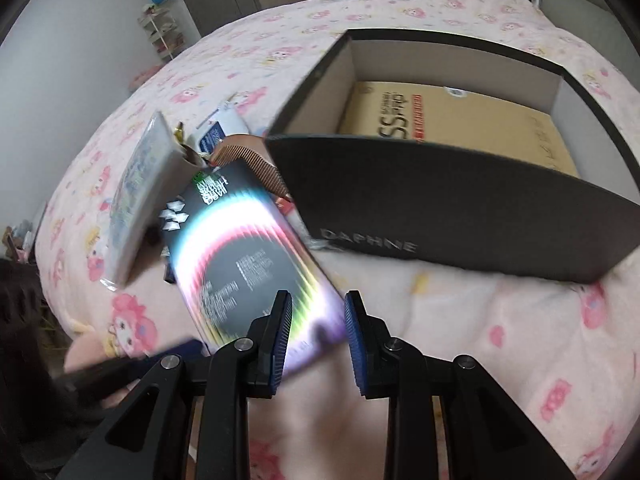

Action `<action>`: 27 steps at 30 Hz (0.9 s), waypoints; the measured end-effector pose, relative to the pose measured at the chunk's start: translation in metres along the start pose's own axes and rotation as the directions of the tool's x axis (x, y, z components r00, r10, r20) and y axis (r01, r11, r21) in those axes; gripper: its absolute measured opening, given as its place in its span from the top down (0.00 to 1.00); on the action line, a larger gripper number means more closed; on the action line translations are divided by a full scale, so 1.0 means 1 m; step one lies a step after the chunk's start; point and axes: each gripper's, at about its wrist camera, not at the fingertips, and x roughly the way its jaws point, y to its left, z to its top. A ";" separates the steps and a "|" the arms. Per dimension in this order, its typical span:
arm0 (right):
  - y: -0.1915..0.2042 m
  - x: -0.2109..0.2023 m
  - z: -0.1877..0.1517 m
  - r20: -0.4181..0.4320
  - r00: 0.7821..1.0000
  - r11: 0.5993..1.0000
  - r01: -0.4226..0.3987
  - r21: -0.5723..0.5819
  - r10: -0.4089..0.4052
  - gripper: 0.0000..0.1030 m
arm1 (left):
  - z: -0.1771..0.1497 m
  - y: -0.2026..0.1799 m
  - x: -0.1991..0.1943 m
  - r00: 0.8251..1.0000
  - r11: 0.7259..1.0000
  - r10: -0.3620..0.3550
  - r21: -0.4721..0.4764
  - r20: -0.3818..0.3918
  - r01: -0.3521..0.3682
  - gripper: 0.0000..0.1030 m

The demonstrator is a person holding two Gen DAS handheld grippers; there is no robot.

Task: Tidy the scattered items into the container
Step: 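Carry the Smart Devil pack toward the black DAPHNE box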

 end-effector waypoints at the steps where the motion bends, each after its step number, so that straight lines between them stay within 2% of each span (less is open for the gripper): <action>1: -0.002 0.000 -0.003 -0.004 1.000 1.000 0.006 0.001 -0.006 0.76 | 0.006 0.003 -0.007 0.999 1.000 0.029 0.011 0.030 -0.029 0.64; 4: -0.011 0.006 -0.017 -0.040 0.999 0.999 -0.026 0.028 0.027 0.75 | 0.027 0.012 -0.024 0.986 0.992 0.115 0.038 0.121 -0.121 0.62; 7: -0.012 0.021 -0.027 -0.098 0.993 0.997 -0.065 0.048 0.069 0.73 | 0.053 0.025 -0.022 0.973 0.985 0.154 0.051 0.174 -0.165 0.62; 9: -0.009 0.030 -0.033 -0.133 0.986 0.994 -0.089 0.060 0.097 0.71 | 0.069 0.032 -0.011 0.973 0.982 0.169 0.056 0.160 -0.180 0.61; 10: -0.008 0.034 -0.035 -0.149 0.983 0.993 -0.101 0.066 0.110 0.64 | 0.075 0.032 -0.004 0.972 0.980 0.178 0.062 0.154 -0.189 0.62; 12: -0.004 0.037 -0.036 -0.160 0.980 0.991 -0.111 0.068 0.121 0.60 | 0.086 0.031 0.008 0.970 0.975 0.195 0.074 0.144 -0.207 0.62; 18: -0.004 0.041 -0.032 -0.156 0.979 0.987 -0.114 0.112 0.130 0.59 | 0.100 0.019 0.023 0.953 0.948 0.259 0.147 0.155 -0.281 0.60; 20: -0.004 0.041 -0.034 -0.146 0.979 0.985 -0.125 0.120 0.142 0.59 | 0.101 0.022 0.038 0.953 0.943 0.269 0.162 0.140 -0.290 0.59; 27: -0.004 0.041 -0.034 -0.119 0.976 0.977 -0.169 0.128 0.184 0.59 | 0.084 0.022 0.031 0.956 0.942 0.286 0.163 0.071 -0.294 0.59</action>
